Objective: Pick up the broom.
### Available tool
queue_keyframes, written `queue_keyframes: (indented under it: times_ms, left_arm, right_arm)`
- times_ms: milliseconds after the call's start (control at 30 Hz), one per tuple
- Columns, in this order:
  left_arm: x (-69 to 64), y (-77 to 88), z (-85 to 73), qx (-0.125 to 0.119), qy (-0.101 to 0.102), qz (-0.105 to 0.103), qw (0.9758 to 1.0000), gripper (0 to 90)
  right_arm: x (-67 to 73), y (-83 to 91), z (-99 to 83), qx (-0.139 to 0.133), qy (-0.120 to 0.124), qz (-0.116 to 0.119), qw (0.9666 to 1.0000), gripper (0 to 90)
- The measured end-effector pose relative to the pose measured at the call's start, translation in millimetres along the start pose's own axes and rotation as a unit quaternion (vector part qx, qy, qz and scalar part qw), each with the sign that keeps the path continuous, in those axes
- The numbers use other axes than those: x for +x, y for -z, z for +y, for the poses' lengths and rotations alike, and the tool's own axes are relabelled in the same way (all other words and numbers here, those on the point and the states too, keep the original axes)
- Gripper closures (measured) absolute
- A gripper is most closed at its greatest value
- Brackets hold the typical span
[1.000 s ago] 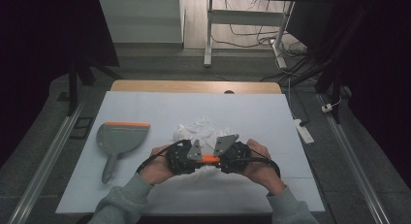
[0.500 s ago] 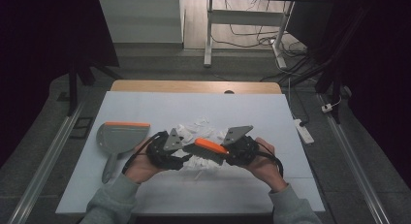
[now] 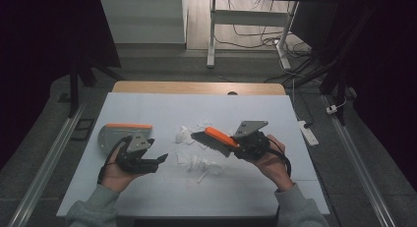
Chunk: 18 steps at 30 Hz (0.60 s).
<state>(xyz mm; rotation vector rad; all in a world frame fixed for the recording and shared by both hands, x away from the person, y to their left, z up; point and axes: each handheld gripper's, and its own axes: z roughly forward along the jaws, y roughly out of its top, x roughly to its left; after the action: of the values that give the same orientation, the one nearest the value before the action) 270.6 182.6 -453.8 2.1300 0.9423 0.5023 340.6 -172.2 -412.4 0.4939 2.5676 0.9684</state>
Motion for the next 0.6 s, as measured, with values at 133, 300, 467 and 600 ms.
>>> queue_keyframes:
  times_ms: [133, 300, 467, 600]
  left_arm:
    - [6.7, -1.1, -15.2, 0.015, 0.018, 0.006, 0.9997, 31.1]
    - [13.7, 3.0, -33.1, 0.014, 0.05, 0.011, 0.9986, 30.1]
    - [15.0, 8.5, -40.5, 0.005, 0.054, 0.016, 0.9984, 29.8]
    - [17.6, 9.7, -44.7, -0.002, 0.066, 0.015, 0.9977, 29.8]
  right_arm:
    - [-5.1, 6.4, -3.6, -0.006, -0.013, -0.016, 0.9998, 66.5]
    - [-10.3, 10.0, -8.5, -0.007, -0.025, -0.029, 0.9992, 66.5]
    - [-16.8, 9.1, -14.1, -0.001, -0.04, -0.042, 0.9984, 66.5]
    - [-22.2, 6.3, -17.1, -0.001, -0.049, -0.05, 0.9976, 66.5]
